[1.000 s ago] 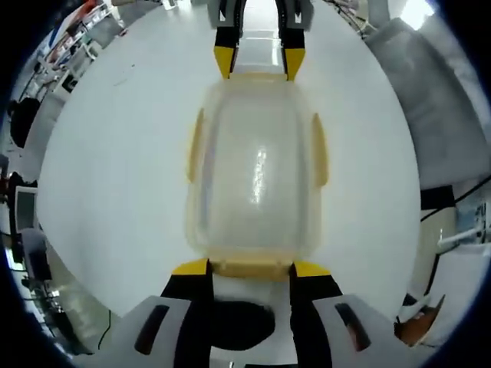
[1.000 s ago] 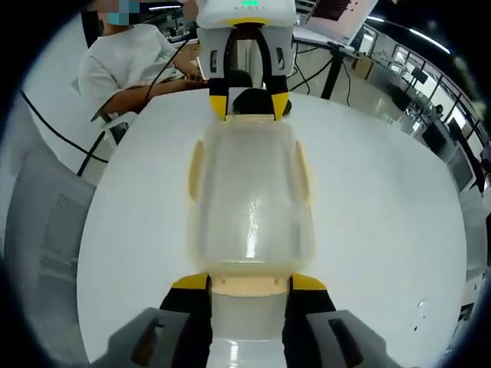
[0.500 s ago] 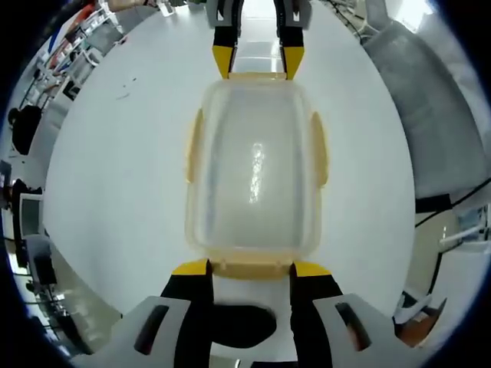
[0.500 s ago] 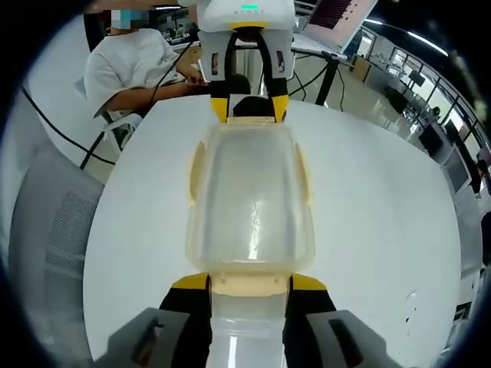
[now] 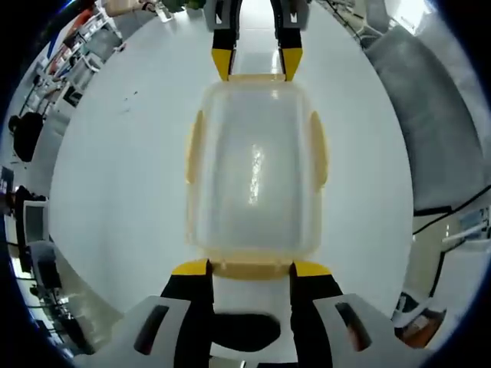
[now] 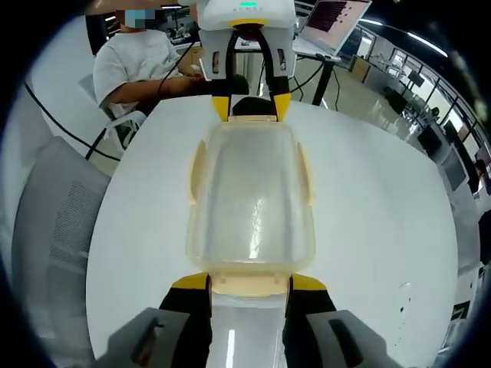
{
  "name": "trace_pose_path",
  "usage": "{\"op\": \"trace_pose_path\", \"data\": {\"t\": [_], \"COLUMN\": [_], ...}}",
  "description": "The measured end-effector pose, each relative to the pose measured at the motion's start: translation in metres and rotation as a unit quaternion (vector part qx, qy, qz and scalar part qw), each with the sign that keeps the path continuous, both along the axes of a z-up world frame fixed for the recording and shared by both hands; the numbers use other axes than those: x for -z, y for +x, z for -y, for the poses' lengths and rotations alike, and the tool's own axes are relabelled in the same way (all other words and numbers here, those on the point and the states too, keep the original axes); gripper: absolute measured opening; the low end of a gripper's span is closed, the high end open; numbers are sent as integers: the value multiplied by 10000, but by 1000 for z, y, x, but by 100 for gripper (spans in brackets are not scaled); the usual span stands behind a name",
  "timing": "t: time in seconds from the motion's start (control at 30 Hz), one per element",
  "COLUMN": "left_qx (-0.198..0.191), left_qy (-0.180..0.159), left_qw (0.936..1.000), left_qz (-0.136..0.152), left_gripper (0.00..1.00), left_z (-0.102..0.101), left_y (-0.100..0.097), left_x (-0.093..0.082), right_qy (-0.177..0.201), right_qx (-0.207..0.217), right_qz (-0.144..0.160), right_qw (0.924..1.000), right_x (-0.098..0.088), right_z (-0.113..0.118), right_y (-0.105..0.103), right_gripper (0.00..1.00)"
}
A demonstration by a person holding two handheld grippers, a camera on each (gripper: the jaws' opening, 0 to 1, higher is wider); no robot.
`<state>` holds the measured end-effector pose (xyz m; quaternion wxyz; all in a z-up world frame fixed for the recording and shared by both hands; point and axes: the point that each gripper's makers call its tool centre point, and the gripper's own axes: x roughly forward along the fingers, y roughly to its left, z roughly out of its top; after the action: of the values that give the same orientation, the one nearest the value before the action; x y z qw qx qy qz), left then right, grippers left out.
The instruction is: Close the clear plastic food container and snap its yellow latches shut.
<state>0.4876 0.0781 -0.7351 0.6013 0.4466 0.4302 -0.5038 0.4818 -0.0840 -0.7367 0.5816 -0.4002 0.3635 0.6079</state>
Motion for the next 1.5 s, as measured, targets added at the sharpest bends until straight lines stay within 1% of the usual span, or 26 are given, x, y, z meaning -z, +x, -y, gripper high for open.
{"op": "trace_pose_path", "data": {"t": [0.17, 0.23, 0.37, 0.57, 0.63, 0.67, 0.73, 0.87, 1.03, 1.07, 1.33, 1.5], "left_qx": [-37, -18, -36, -26, -18, -13, -33, -7, 18, 16, 63, 86], "left_qy": [-67, -74, -126, -153, -159, -159, -187, -220, -240, -244, -293, -326], "left_qw": [10000, 10000, 9999, 9999, 9999, 9999, 9998, 9998, 9997, 9997, 9995, 9994], "left_qz": [-10, 24, 36, 45, 20, 55, 3, 28, 34, 24, 37, 63], "left_gripper": [35, 35, 35, 35, 35, 35, 35, 35, 35, 35, 35, 35], "left_z": [7, 10, 18, 30, 35, 36, 42, 52, 62, 65, 80, 90], "left_y": [0, 0, -1, -2, -4, -3, -6, -6, -6, -6, -5, -4], "left_x": [-2, -4, -8, -11, -11, -11, -12, -12, -14, -13, -15, -19], "right_qy": [6, 62, 60, 30, 9, 14, 11, -20, -51, -53, -110, -94], "right_qx": [-5, 16, -4, -11, -10, -27, -23, 0, 47, 50, 82, 130], "right_qz": [92, 76, 87, 60, -4, 60, 14, 35, -8, 26, 14, 42], "right_qw": [10000, 10000, 9999, 10000, 10000, 10000, 10000, 10000, 10000, 10000, 9999, 9999], "right_x": [-7, -10, -14, -14, -13, -13, -14, -14, -15, -14, -13, -16], "right_z": [9, 12, 18, 30, 34, 37, 42, 52, 62, 65, 80, 90], "right_y": [0, 1, 0, -1, -2, -1, -3, -4, -6, -5, -6, -5], "right_gripper": [33, 33, 33, 33, 33, 33, 33, 33, 33, 33, 33, 33]}}
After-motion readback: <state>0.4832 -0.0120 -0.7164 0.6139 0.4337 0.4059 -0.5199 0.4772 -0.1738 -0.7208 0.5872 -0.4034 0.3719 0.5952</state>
